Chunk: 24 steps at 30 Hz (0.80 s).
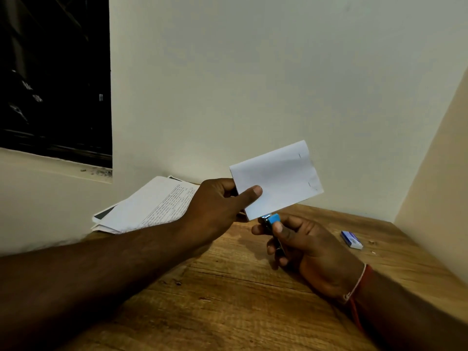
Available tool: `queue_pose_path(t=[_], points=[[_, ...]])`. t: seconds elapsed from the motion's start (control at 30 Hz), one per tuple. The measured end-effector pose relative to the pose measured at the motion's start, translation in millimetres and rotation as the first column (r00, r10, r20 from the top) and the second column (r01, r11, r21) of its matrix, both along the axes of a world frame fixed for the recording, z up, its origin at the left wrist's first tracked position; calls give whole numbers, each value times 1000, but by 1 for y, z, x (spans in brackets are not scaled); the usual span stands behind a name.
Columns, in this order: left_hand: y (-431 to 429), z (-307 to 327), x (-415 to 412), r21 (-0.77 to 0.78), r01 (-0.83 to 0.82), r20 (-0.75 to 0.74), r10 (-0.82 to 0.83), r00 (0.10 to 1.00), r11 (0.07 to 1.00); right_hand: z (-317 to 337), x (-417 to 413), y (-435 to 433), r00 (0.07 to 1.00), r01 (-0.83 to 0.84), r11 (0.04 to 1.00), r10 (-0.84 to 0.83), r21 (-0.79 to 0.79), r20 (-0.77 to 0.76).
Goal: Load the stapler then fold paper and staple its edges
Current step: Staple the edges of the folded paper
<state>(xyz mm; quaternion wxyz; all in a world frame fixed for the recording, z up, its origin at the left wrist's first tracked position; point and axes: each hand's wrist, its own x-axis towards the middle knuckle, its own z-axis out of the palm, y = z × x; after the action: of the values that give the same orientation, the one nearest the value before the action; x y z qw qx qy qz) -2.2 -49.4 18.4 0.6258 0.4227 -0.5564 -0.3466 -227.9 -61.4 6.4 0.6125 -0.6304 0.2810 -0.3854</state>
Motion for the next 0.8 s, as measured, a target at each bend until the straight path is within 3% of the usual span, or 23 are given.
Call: queue_pose_path(t=[0.3,0.57,0.8], points=[[7,-1,-5,-79,-30,148,42,988,996,2,-1,2,997,62,998,-62,-3,-45],[3,3,1,-99,-115,135,128,983,988,11,-11,-5,975,57,998,-64,36,211],[0,0,0,-101,-147,186,164,969,984,8,-11,-6,986,36,999,-37,7,163]])
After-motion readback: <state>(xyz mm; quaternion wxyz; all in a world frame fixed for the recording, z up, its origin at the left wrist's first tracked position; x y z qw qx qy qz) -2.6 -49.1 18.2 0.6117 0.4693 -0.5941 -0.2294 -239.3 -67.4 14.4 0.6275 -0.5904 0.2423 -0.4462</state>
